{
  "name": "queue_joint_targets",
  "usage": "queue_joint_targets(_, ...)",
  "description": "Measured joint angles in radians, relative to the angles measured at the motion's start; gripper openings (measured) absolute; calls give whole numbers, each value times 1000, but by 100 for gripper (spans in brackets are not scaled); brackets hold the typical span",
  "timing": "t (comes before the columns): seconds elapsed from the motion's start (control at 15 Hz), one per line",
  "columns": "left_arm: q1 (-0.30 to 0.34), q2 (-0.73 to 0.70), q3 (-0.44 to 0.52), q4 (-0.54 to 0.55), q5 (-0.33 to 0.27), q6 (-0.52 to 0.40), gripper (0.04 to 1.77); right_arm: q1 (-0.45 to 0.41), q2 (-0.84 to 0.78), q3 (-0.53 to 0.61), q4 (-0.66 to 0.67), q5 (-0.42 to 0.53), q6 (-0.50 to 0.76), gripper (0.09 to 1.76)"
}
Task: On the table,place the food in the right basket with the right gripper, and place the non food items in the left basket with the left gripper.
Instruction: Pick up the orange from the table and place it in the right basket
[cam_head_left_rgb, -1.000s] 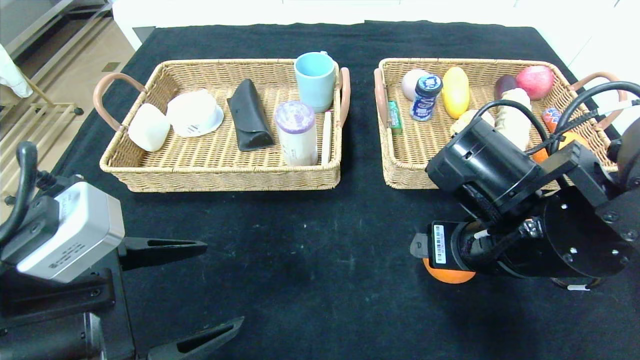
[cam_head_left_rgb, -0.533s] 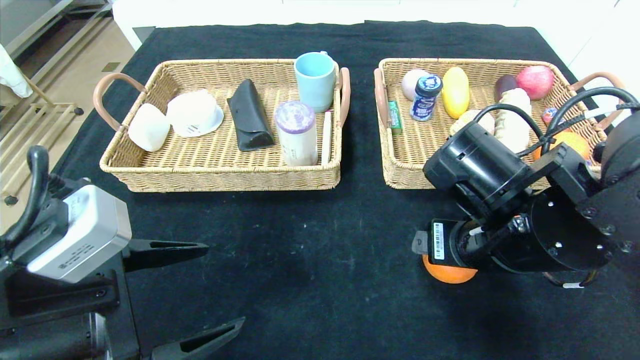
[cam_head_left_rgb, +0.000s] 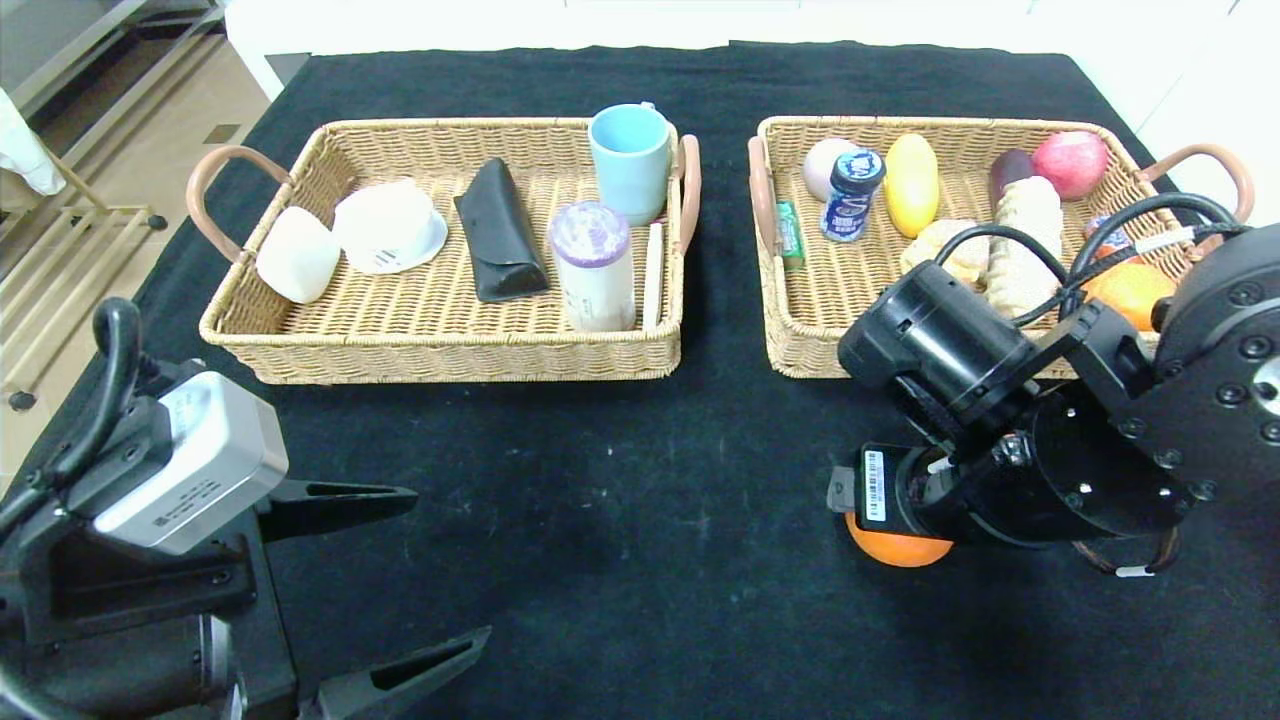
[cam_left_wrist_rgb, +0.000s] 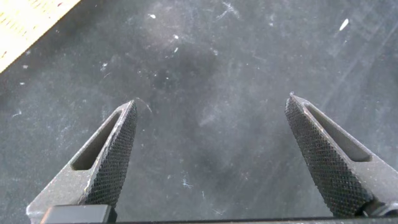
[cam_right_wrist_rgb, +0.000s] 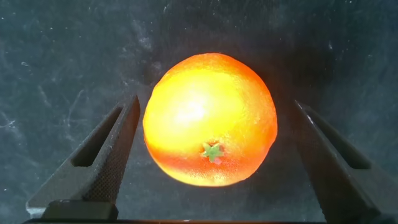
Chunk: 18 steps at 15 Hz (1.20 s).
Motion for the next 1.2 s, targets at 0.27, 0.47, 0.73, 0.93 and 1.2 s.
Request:
queue_joint_targets(0.27,4,7,0,0,0,-1,172,-1,8,-2,0,1,-1,130)
queue_joint_targets(0.47,5,11,0,0,0,-1,172,-3,10,0,-2,4,-1,123)
queue_joint_targets(0.73,6,14,0,0,0,-1,172,-3,12,3,-4,5,-1,121)
queue_joint_targets(0.93,10,14,0,0,0,0,172,-1,14,3,-4,4,-3,121)
queue_joint_targets(1.2,11,14,0,0,0,0,172,1,15,3,-4,4,-3,121)
